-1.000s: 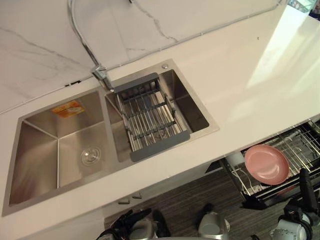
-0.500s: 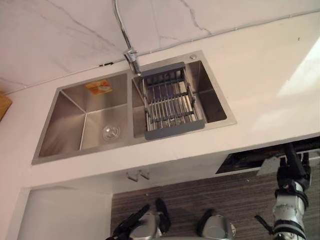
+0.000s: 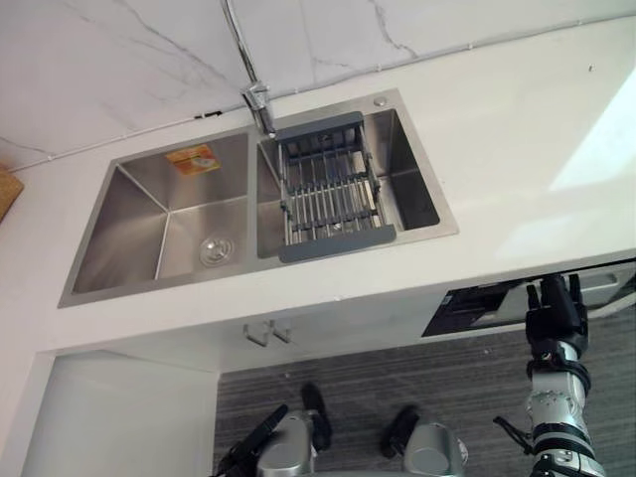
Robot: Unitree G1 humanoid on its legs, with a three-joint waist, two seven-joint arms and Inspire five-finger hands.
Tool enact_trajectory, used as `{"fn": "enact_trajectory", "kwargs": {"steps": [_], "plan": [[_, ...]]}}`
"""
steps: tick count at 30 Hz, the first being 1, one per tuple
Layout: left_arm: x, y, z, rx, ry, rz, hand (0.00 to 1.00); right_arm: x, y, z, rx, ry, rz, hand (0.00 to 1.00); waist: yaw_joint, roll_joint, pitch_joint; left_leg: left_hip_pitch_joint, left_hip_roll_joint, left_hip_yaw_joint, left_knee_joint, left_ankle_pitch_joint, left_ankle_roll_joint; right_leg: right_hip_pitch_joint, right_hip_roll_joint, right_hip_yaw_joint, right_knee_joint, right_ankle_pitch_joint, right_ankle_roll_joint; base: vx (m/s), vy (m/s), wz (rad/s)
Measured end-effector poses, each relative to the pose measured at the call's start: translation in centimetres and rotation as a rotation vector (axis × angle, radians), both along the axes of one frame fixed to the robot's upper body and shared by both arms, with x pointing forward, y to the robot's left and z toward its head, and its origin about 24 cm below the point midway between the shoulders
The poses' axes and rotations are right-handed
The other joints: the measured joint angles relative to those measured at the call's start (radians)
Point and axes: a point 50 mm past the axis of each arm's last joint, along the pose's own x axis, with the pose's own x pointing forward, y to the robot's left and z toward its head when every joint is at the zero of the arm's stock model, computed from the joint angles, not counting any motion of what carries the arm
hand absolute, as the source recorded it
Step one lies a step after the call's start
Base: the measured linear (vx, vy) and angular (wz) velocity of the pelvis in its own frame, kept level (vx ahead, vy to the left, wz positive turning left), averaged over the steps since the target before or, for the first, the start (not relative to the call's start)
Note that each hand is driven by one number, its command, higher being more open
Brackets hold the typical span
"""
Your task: Walk over to the sink, pick up the cup, carry it to the dishwasher, place the cup inside the dishwasher, then close the dishwasher door
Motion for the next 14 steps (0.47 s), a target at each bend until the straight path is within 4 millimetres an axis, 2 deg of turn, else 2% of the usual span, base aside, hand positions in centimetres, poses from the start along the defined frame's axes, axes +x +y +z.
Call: {"fn": "enact_trajectory", "kwargs": {"steps": [2,4,6,7,8,11,14], "plan": [[0.0,-0.1,0.0,0.000,-0.008,0.021,1.00,-0.8,1.4,-1.4,-0.061,0.089,0.102,1.00,-0.001,-0.002,0.001,0.000,0.008,-0.001,0.000,-0.002,-0.005,0.004,0.013,-0.001,-0.013,-0.001,-0.003,0.02,-0.036,-0.04],[0.0,-0.2,0.0,0.014,-0.023,0.028,1.00,-3.2,4.2,-4.4,-0.127,0.254,0.249,1.00,0.002,-0.010,0.005,0.012,0.009,0.002,-0.007,-0.002,-0.008,0.015,0.017,-0.005,-0.023,-0.003,-0.005,0.07,-0.022,0.11],[-0.1,-0.3,0.0,0.009,-0.032,0.028,1.00,-5.1,6.3,-6.6,-0.130,0.364,0.310,1.00,0.006,-0.013,0.003,0.021,0.007,0.012,-0.022,-0.001,-0.010,0.019,0.016,-0.005,-0.027,-0.005,-0.008,0.10,0.001,0.04],[-0.3,-0.2,0.0,0.008,-0.043,0.025,1.00,-7.0,8.2,-8.7,-0.121,0.476,0.344,1.00,0.007,-0.018,0.001,0.032,-0.001,0.027,-0.037,0.000,-0.012,0.019,0.008,-0.003,-0.027,-0.007,-0.010,0.16,0.048,0.00],[-0.5,-0.1,0.0,0.007,-0.049,0.024,1.00,-8.5,9.2,-9.9,-0.139,0.573,0.347,1.00,0.007,-0.023,-0.002,0.038,-0.012,0.035,-0.052,0.000,-0.012,0.019,-0.001,-0.002,-0.027,-0.007,-0.006,0.14,0.048,0.01],[-0.8,0.2,0.0,0.010,-0.048,0.015,1.00,-10.7,8.8,-10.7,-0.193,0.690,0.251,1.00,0.005,-0.046,-0.019,0.053,-0.035,0.052,-0.080,0.005,-0.018,0.013,-0.022,0.009,-0.022,-0.009,0.015,0.18,0.091,-0.05],[-1.6,1.6,0.2,0.012,-0.010,-0.041,1.00,-12.9,7.0,-10.7,-0.257,0.775,0.047,1.00,0.000,-0.113,-0.061,0.091,-0.090,0.077,-0.112,-0.012,-0.026,0.003,-0.084,0.039,0.026,-0.026,0.048,0.23,0.122,-0.10]]}}
